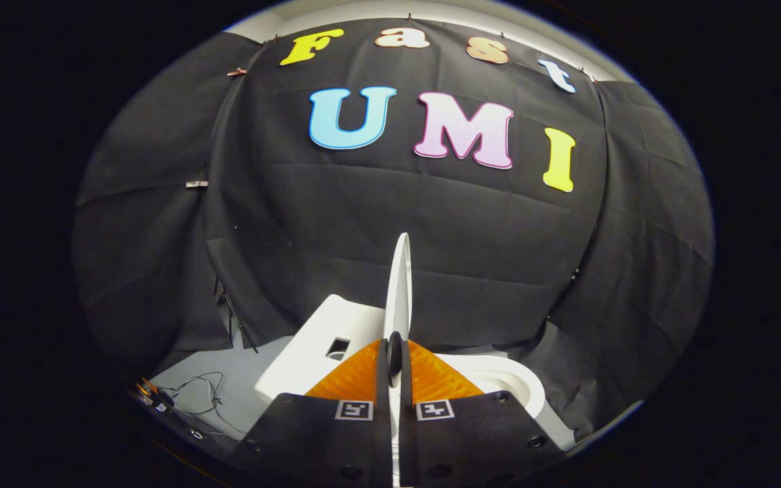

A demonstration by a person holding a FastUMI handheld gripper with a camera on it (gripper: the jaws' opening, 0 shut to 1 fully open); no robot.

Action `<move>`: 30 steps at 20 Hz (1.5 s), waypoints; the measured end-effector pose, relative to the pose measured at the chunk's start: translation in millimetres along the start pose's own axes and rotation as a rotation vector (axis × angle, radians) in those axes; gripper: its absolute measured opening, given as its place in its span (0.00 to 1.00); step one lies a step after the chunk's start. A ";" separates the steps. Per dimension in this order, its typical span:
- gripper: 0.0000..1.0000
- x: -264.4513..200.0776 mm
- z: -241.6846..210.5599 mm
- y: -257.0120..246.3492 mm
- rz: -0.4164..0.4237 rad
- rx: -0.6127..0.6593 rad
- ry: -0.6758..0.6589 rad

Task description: Open the toilet lid.

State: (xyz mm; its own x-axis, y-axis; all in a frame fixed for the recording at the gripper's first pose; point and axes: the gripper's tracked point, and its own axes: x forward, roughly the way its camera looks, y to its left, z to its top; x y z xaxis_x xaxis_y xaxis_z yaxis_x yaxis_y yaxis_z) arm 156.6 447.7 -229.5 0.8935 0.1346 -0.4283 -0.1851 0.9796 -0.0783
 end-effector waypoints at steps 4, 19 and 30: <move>0.08 1.7 -0.7 27.3 0.014 -0.042 -0.010; 0.46 -0.3 -2.8 20.0 -0.054 -0.086 -0.045; 0.99 -31.4 10.2 22.9 0.084 -0.016 -0.061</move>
State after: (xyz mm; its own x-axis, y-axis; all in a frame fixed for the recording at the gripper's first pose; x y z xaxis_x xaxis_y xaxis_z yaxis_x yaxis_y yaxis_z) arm 128.4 467.4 -208.6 0.8977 0.2256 -0.3786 -0.2666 0.9620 -0.0588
